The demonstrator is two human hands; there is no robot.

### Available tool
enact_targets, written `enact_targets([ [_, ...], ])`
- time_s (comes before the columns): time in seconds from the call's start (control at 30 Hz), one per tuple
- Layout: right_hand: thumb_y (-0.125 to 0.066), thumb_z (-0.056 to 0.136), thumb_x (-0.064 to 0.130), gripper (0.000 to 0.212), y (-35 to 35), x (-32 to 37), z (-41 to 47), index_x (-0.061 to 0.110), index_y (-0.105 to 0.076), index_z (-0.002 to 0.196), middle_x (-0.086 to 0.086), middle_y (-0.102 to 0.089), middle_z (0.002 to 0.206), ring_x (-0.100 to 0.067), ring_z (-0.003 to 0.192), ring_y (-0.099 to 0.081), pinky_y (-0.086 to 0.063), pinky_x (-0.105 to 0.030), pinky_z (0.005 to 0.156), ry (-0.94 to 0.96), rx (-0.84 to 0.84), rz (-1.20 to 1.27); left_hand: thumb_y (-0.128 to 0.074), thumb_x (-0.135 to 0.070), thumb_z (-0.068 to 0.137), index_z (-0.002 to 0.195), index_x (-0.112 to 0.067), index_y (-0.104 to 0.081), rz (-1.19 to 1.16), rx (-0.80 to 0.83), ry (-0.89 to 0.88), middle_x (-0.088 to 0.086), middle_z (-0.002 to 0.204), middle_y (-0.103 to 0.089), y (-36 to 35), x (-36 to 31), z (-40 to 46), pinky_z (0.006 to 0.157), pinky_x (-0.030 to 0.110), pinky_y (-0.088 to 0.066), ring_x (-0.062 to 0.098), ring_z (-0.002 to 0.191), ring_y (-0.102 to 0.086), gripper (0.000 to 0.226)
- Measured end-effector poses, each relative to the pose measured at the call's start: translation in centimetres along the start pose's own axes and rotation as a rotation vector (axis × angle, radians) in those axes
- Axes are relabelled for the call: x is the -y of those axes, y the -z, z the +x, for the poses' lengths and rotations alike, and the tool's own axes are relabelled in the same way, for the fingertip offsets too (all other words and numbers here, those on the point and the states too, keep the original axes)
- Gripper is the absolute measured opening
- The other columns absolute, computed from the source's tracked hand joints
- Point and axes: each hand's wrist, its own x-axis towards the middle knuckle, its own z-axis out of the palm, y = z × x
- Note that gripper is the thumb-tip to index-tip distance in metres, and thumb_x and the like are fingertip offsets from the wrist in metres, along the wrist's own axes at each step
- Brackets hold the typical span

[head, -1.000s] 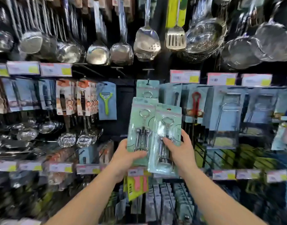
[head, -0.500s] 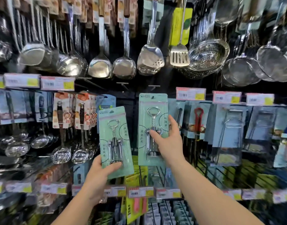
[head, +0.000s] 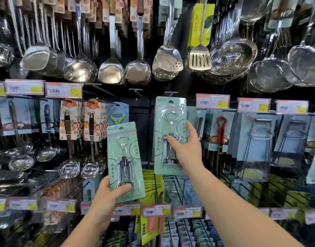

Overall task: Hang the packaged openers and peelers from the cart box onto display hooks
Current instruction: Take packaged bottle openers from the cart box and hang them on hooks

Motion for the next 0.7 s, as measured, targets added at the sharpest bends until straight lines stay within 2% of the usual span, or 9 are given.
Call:
enact_targets([
  [0.23, -0.071, 0.086, 0.037, 0.082, -0.5, 0.1, 1.2, 0.033, -0.023, 0.153, 0.006, -0.031, 0.157, -0.018, 0.142, -0.031, -0.028, -0.028, 0.105, -0.066, 0.06, -0.063, -0.091, -0.036, 0.05, 0.154, -0.025, -0.019, -0.008, -0.022, 0.008, 0.01, 0.154, -0.036, -0.7, 0.0, -0.3, 0.113, 0.059, -0.033, 0.036, 0.13, -0.049, 0.128],
  [0.3, -0.061, 0.091, 0.045, 0.082, -0.8, 0.7, 2.1, 0.033, -0.011, 0.155, -0.003, -0.026, 0.159, -0.026, 0.144, -0.027, -0.027, -0.04, 0.114, -0.121, 0.07, -0.247, -0.09, -0.034, 0.055, 0.153, -0.026, -0.022, 0.01, -0.011, -0.011, 0.002, 0.146, -0.043, -1.1, -0.1, -0.3, 0.114, 0.056, -0.03, 0.025, 0.124, -0.05, 0.119],
  [0.37, -0.052, 0.094, 0.051, 0.076, -1.0, 1.0, 1.6, 0.032, -0.01, 0.155, -0.006, -0.027, 0.158, -0.028, 0.144, -0.026, -0.027, -0.05, 0.114, -0.108, 0.034, -0.429, -0.086, -0.033, 0.059, 0.148, -0.025, -0.03, 0.064, 0.009, -0.044, -0.013, 0.124, -0.053, -1.6, -0.3, -0.3, 0.11, 0.049, -0.035, 0.011, 0.108, -0.054, 0.106],
  [0.43, -0.051, 0.096, 0.046, 0.066, -1.4, 0.6, -0.3, 0.032, -0.019, 0.153, 0.0, -0.042, 0.148, -0.023, 0.136, -0.039, -0.036, -0.043, 0.108, -0.06, 0.056, -0.322, -0.085, -0.031, 0.061, 0.129, -0.028, -0.045, 0.14, 0.032, -0.056, -0.023, 0.109, -0.065, -2.5, -0.5, -0.1, 0.095, 0.032, -0.049, 0.003, 0.098, -0.064, 0.079],
  [0.47, -0.051, 0.096, 0.043, 0.061, -1.5, 0.2, -1.7, 0.035, -0.024, 0.15, 0.006, -0.052, 0.136, -0.019, 0.126, -0.049, -0.042, -0.037, 0.099, -0.057, 0.085, -0.224, -0.086, -0.026, 0.064, 0.122, -0.029, -0.049, 0.168, 0.044, -0.057, -0.019, 0.102, -0.072, -3.0, -0.6, 0.1, 0.084, 0.025, -0.054, 0.002, 0.093, -0.069, 0.069],
  [0.53, -0.053, 0.095, 0.042, 0.058, -1.9, -0.7, -4.5, 0.041, -0.028, 0.147, 0.015, -0.061, 0.11, -0.007, 0.096, -0.062, -0.047, -0.026, 0.08, -0.063, 0.132, -0.116, -0.085, -0.012, 0.071, 0.119, -0.03, -0.051, 0.183, 0.043, -0.068, -0.014, 0.101, -0.075, -4.1, -0.6, 0.7, 0.076, 0.024, -0.055, 0.007, 0.092, -0.073, 0.062],
  [0.6, -0.056, 0.094, 0.042, 0.057, -2.0, -1.4, -5.9, 0.046, -0.028, 0.144, 0.019, -0.055, 0.104, 0.007, 0.08, -0.058, -0.043, -0.012, 0.069, -0.035, 0.137, -0.089, -0.085, -0.01, 0.07, 0.12, -0.03, -0.051, 0.194, 0.055, -0.093, -0.009, 0.103, -0.076, -5.7, -0.9, 1.1, 0.079, 0.028, -0.055, 0.011, 0.095, -0.073, 0.064],
  [0.67, -0.059, 0.093, 0.039, 0.059, -1.8, -1.3, -5.9, 0.05, -0.028, 0.142, 0.024, -0.047, 0.113, 0.018, 0.093, -0.051, -0.04, -0.006, 0.07, -0.01, 0.1, -0.057, -0.086, -0.02, 0.061, 0.121, -0.03, -0.051, 0.203, 0.086, -0.12, -0.009, 0.105, -0.076, -7.2, -1.4, 1.4, 0.079, 0.027, -0.056, 0.011, 0.097, -0.072, 0.07],
  [0.7, -0.061, 0.092, 0.037, 0.061, -1.5, -1.2, -5.6, 0.05, -0.029, 0.142, 0.023, -0.046, 0.121, 0.015, 0.105, -0.049, -0.038, -0.007, 0.076, -0.003, 0.075, -0.039, -0.086, -0.026, 0.056, 0.123, -0.03, -0.051, 0.212, 0.095, -0.129, -0.009, 0.106, -0.075, -7.9, -1.7, 1.6, 0.08, 0.026, -0.056, 0.011, 0.099, -0.071, 0.075],
])
